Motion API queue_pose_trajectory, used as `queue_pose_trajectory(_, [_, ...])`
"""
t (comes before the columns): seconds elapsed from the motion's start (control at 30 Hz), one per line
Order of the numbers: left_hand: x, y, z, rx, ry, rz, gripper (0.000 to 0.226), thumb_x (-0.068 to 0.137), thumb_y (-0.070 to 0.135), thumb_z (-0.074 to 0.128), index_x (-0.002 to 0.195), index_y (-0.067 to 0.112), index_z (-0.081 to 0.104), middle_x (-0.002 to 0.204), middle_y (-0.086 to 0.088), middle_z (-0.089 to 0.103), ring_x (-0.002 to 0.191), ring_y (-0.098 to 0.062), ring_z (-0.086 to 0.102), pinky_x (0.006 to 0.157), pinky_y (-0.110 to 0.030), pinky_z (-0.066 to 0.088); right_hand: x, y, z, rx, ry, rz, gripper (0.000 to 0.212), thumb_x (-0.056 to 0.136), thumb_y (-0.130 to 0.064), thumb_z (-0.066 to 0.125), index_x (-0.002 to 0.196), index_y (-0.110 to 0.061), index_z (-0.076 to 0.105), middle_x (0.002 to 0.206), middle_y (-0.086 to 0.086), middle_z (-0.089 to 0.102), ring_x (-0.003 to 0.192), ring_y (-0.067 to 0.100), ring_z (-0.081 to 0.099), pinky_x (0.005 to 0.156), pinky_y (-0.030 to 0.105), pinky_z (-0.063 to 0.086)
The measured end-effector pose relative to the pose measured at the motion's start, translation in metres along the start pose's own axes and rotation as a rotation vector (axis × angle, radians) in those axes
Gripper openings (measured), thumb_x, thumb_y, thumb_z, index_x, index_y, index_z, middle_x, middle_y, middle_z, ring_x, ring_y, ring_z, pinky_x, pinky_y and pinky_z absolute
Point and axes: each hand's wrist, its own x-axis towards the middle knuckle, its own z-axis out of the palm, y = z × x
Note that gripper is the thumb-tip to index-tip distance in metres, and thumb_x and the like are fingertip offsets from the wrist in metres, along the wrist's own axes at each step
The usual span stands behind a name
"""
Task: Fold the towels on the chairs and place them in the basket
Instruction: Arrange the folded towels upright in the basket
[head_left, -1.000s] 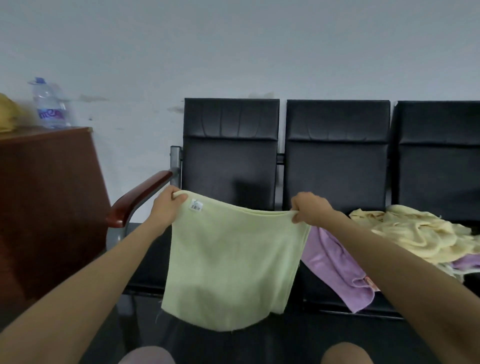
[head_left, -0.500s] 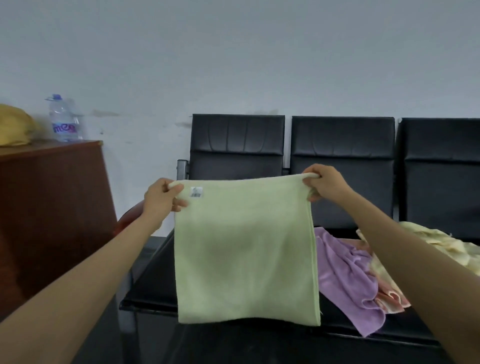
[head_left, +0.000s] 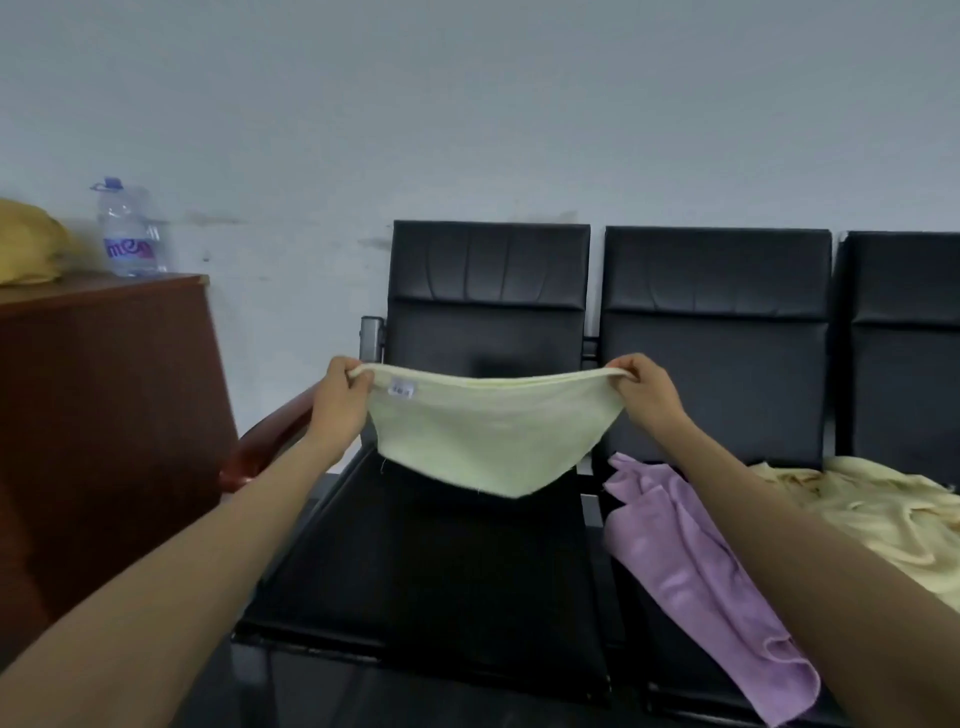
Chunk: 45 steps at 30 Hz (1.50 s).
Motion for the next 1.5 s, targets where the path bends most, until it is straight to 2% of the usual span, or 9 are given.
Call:
queue_pose_trajectory(0.13, [-0.041,-0.069,-0.002,0.375,-0.108,-0.252,0.025,0.091,0.028,0.046,0.111,0.015,0.053,0.115,-0.016,0.055,0.110,-0.036,0.049,0.098,-0.042,0.038,-0.034,0.043,0.016,-0.073,-0.209,0.166,0.019,0.086,-0.008,0.053,0.074,-0.019,0.061,0.080,-0.001,0.060,0.079,0.017,0.053,0.072,0.030,0.043])
queue_pose_trajectory(0.3, [-0.091,-0.119,-0.008,0.233,-0.345,-0.423,0.005,0.087,0.005,0.050,0.085,0.005,0.053,0.093,-0.013,0.055,0.079,-0.022,0.049,0.067,-0.032,0.036,-0.082,0.080,0.021,-0.176,-0.591,0.383,0.022,0.086,-0.006,0.052,0.067,-0.017,0.054,0.067,-0.002,0.047,0.063,0.011,0.043,0.058,0.024,0.037])
queue_pose_trajectory(0.53, [-0.104,-0.153,0.011,0.188,-0.333,-0.516,0.009,0.090,0.011,0.048,0.082,0.009,0.049,0.093,-0.014,0.056,0.083,-0.028,0.054,0.070,-0.036,0.041,-0.106,0.127,0.041,-0.169,-0.650,0.555,0.011,0.089,-0.006,0.048,0.089,-0.010,0.058,0.078,0.004,0.055,0.069,0.015,0.053,0.060,0.024,0.046])
queue_pose_trajectory(0.73, [-0.055,-0.144,0.046,0.111,-0.221,-0.404,0.009,0.092,0.020,0.049,0.093,0.013,0.054,0.102,-0.013,0.058,0.092,-0.028,0.054,0.079,-0.040,0.045,-0.065,0.146,0.058,-0.168,-0.320,0.412,0.028,0.091,-0.009,0.049,0.064,-0.017,0.048,0.067,0.000,0.046,0.061,0.011,0.040,0.053,0.025,0.031])
queue_pose_trajectory(0.87, [-0.036,-0.164,0.078,0.214,-0.282,-0.406,0.016,0.093,0.020,0.049,0.103,0.010,0.055,0.110,-0.014,0.057,0.099,-0.030,0.056,0.083,-0.040,0.047,-0.046,0.172,0.071,-0.215,-0.295,0.435,0.019,0.090,-0.010,0.049,0.072,-0.012,0.054,0.069,0.000,0.048,0.067,0.015,0.044,0.054,0.023,0.030])
queue_pose_trajectory(1.0, [-0.044,-0.194,0.099,0.417,-0.322,-0.428,0.027,0.094,0.015,0.048,0.114,-0.001,0.055,0.116,-0.020,0.058,0.106,-0.036,0.055,0.080,-0.034,0.042,-0.052,0.199,0.088,-0.276,-0.384,0.434,0.009,0.090,-0.009,0.050,0.093,-0.008,0.059,0.087,0.005,0.055,0.086,0.021,0.051,0.067,0.028,0.038])
queue_pose_trajectory(1.13, [-0.051,-0.204,0.096,0.593,-0.311,-0.394,0.028,0.094,0.012,0.047,0.119,0.000,0.048,0.120,-0.021,0.054,0.105,-0.037,0.053,0.080,-0.036,0.040,-0.060,0.211,0.095,-0.420,-0.435,0.383,0.029,0.086,-0.005,0.056,0.115,-0.001,0.057,0.108,0.015,0.060,0.101,0.029,0.055,0.080,0.029,0.040])
queue_pose_trajectory(1.3, [-0.080,-0.186,0.105,0.959,-0.287,0.075,0.049,0.092,0.007,0.046,0.139,0.008,0.032,0.149,-0.016,0.023,0.131,-0.034,0.032,0.104,-0.041,0.031,-0.083,0.193,0.113,-0.614,-0.409,0.084,0.042,0.088,-0.011,0.057,0.130,-0.012,0.049,0.133,0.011,0.046,0.125,0.029,0.039,0.103,0.033,0.032])
queue_pose_trajectory(1.5, [-0.136,-0.186,0.128,0.979,-0.736,0.001,0.058,0.100,0.049,0.014,0.152,0.026,0.006,0.160,0.005,-0.003,0.147,-0.017,-0.007,0.118,-0.044,-0.003,-0.128,0.160,0.174,-0.547,-0.741,-0.083,0.048,0.100,-0.031,0.040,0.146,-0.020,0.033,0.154,0.005,0.025,0.144,0.021,0.017,0.117,0.034,0.014])
